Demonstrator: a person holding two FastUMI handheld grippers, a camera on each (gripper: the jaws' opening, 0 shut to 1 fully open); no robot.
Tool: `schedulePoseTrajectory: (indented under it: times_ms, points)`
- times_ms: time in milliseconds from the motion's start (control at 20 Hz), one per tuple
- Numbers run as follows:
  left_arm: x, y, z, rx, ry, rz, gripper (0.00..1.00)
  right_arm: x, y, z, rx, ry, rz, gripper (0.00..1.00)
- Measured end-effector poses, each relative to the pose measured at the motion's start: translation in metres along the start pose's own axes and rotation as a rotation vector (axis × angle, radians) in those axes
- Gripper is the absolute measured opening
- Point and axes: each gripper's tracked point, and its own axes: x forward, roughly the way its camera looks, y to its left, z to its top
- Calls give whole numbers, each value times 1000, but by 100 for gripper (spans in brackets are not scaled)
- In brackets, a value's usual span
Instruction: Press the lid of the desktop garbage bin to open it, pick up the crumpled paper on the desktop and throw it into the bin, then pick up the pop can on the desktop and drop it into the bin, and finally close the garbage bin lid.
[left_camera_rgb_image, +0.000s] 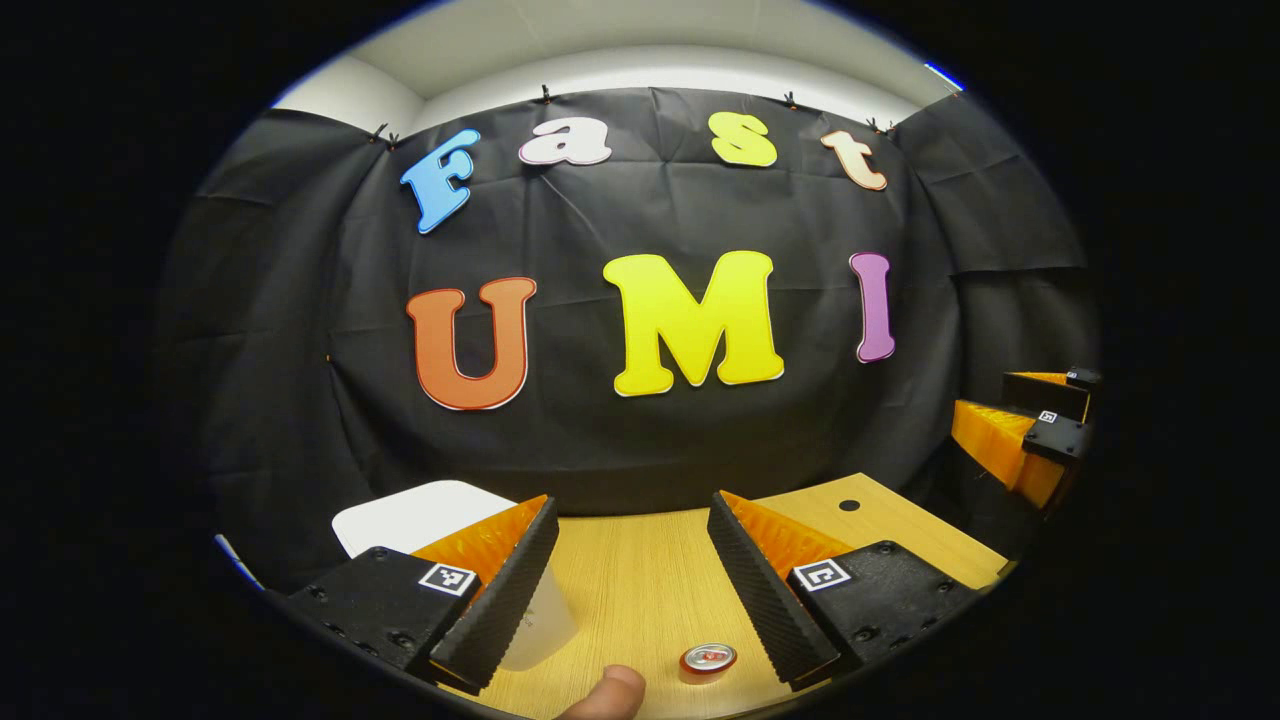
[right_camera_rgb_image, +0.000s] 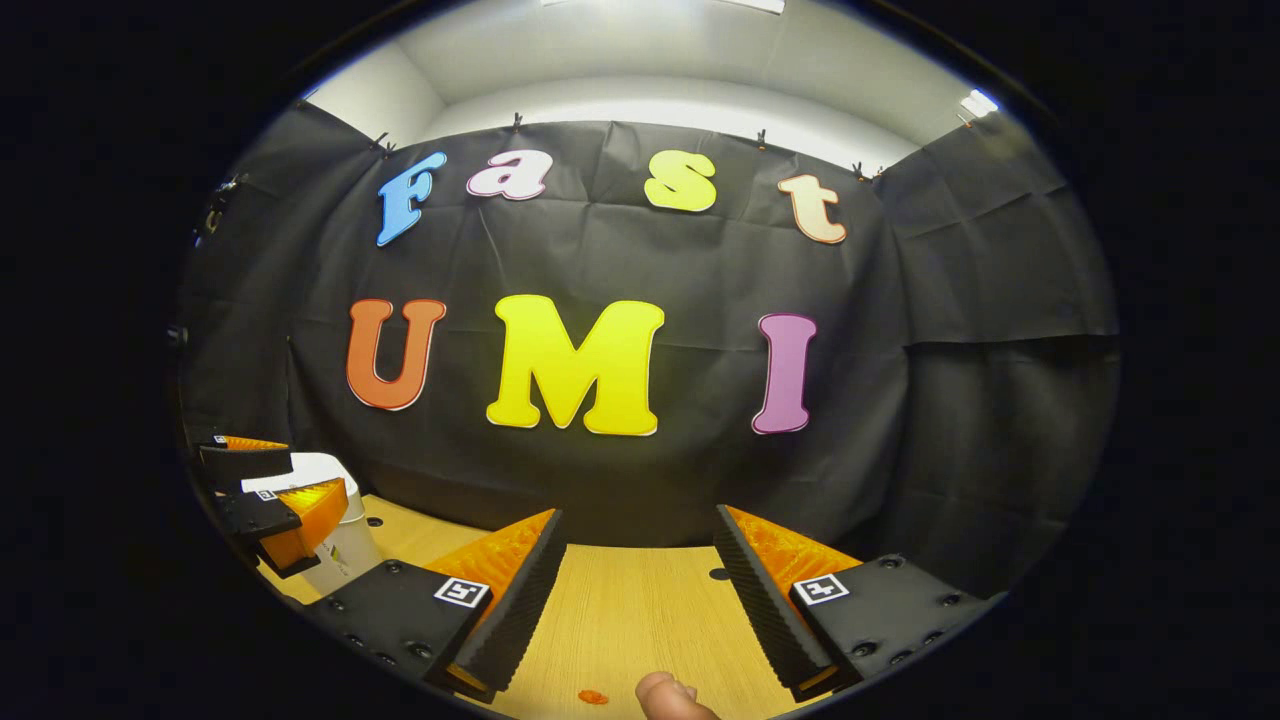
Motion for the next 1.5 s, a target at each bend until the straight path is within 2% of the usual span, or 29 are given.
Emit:
schedulePoseTrajectory:
  times_ms: [300,450,550,700,850,1050,1100,1250,1400,1450,1500]
  points:
    - [11,20,2,12,8,55,98,2,4,-1,-12,7,14,94]
    - [20,32,3,-5,15,81,89,6,8,-2,-20,15,26,94]
    - [27,46,7,-2,3,120,92,15,18,-3,-28,20,36,94]
    - [37,66,7,34,-2,168,84,21,32,-6,-40,30,60,94]
    - [48,90,-2,38,35,205,67,26,45,-15,-55,50,79,94]
    - [60,131,-21,1,108,290,45,34,66,-23,-52,82,112,94]
    - [61,141,-29,-8,138,316,43,36,70,-25,-56,87,116,94]
    - [63,164,-46,-29,191,365,24,41,83,-30,-62,103,132,94]
    - [67,176,-70,-77,258,377,17,44,94,-36,-71,118,151,94]
    - [68,178,-75,-102,275,375,10,44,97,-37,-74,123,157,94]
    - [68,179,-80,-143,291,367,8,44,98,-39,-77,126,158,94]
